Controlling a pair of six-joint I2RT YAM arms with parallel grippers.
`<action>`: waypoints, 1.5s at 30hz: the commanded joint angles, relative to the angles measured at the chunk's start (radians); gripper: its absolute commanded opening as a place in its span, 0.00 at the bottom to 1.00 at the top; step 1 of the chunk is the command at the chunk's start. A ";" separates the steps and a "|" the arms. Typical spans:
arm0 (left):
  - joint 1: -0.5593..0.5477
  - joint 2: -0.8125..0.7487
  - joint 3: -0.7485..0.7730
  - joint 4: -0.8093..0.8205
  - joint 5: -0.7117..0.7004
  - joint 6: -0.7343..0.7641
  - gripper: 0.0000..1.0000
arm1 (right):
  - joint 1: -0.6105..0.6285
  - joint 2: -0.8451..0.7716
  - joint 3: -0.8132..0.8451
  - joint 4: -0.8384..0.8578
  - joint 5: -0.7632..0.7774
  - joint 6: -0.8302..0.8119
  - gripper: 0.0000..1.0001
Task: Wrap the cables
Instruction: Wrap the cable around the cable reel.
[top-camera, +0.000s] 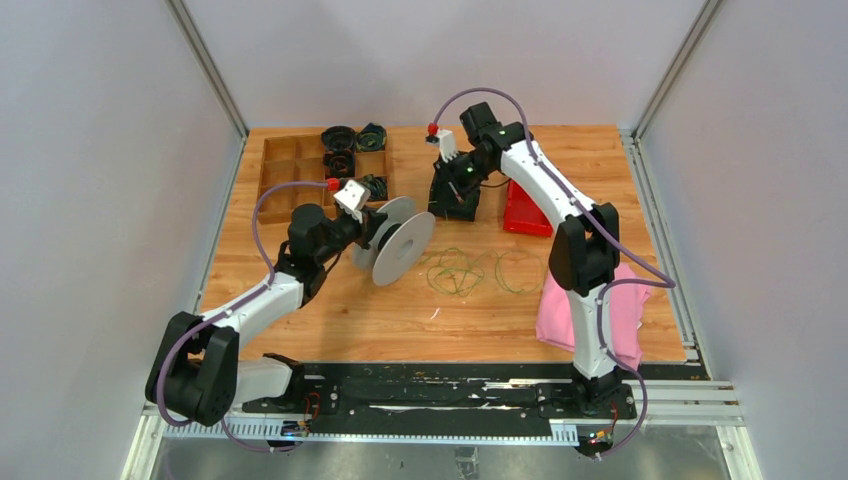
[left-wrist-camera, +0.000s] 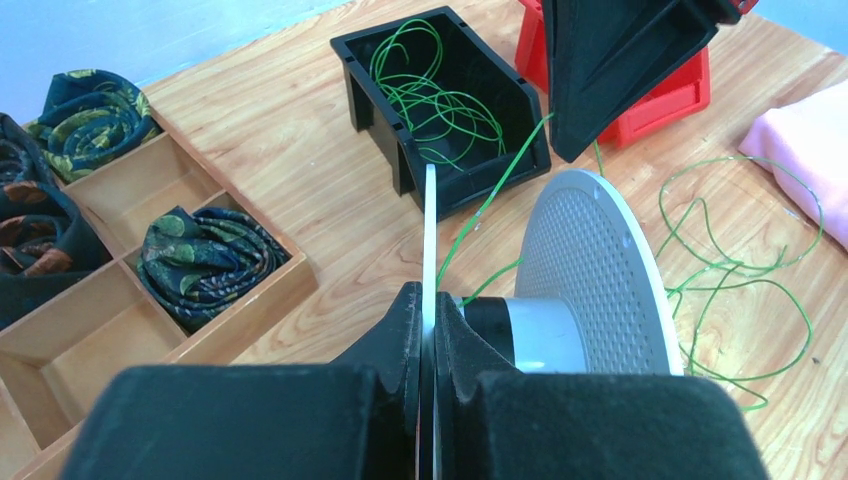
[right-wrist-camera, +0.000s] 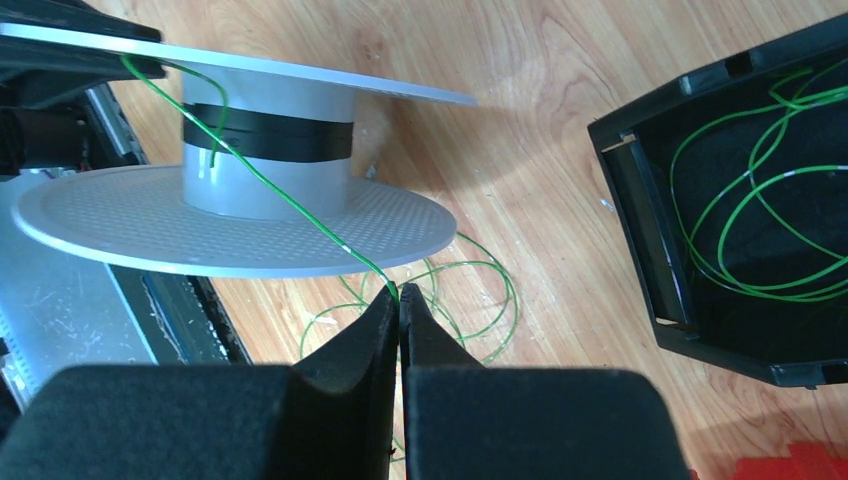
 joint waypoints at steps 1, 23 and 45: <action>0.000 -0.001 -0.005 0.050 0.007 -0.042 0.00 | -0.017 -0.008 -0.051 0.032 0.090 -0.032 0.01; 0.000 0.009 -0.025 0.096 0.060 -0.032 0.15 | 0.035 -0.069 -0.119 0.115 0.073 -0.133 0.01; 0.073 0.022 -0.033 0.174 0.145 -0.186 0.68 | 0.023 -0.011 0.102 -0.083 -0.174 -0.390 0.01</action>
